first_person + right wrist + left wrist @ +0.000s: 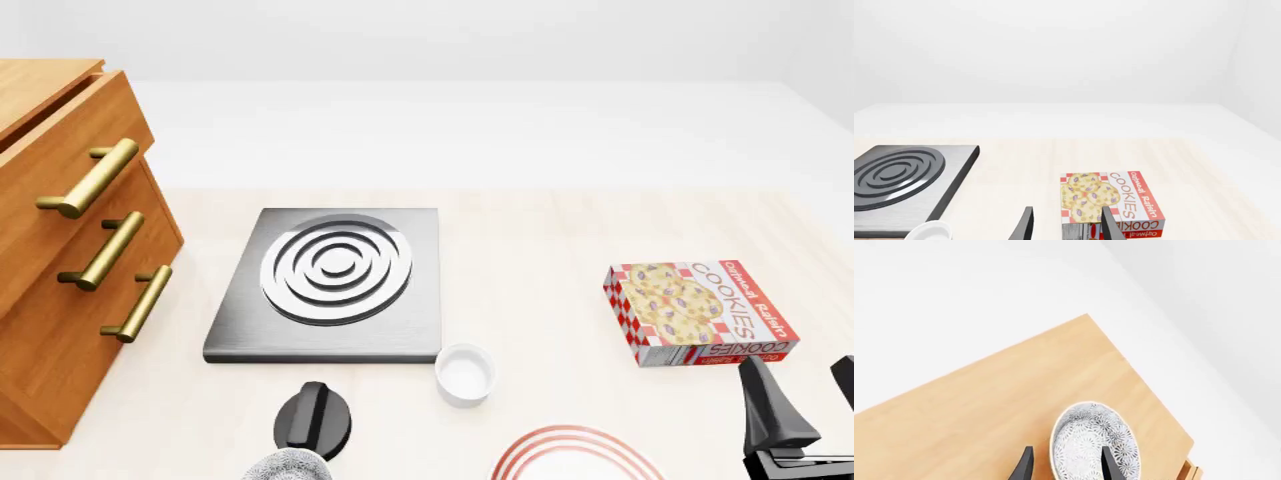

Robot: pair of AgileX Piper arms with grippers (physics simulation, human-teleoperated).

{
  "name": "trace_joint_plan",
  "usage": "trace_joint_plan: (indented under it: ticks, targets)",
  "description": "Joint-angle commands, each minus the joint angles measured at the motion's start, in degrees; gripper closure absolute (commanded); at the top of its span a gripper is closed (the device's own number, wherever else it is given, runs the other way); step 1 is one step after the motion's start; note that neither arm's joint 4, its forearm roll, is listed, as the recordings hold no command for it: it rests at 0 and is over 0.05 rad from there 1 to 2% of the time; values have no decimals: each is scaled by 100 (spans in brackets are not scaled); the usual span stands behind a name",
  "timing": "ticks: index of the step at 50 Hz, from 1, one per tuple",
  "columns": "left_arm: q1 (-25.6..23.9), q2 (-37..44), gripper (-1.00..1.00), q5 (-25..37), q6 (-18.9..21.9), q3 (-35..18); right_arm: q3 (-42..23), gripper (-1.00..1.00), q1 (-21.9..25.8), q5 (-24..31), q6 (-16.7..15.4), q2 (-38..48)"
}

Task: Pick the akita bowl on the wooden cabinet and place it on the plate.

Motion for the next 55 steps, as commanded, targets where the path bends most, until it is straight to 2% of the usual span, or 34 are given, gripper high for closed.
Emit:
trace_joint_plan:
  ticks: [1,21,50,55]
  targets:
    - [-81,15,100,-7,11,5,0,-100,0,0,0,0]
    - [-172,-282,100,54,-104,26,0,-100,0,0,0,0]
    - [-521,-1252,100,457,-729,98,0,-100,0,0,0,0]
    - [-698,-1395,100,540,-871,128,0,-100,0,0,0,0]
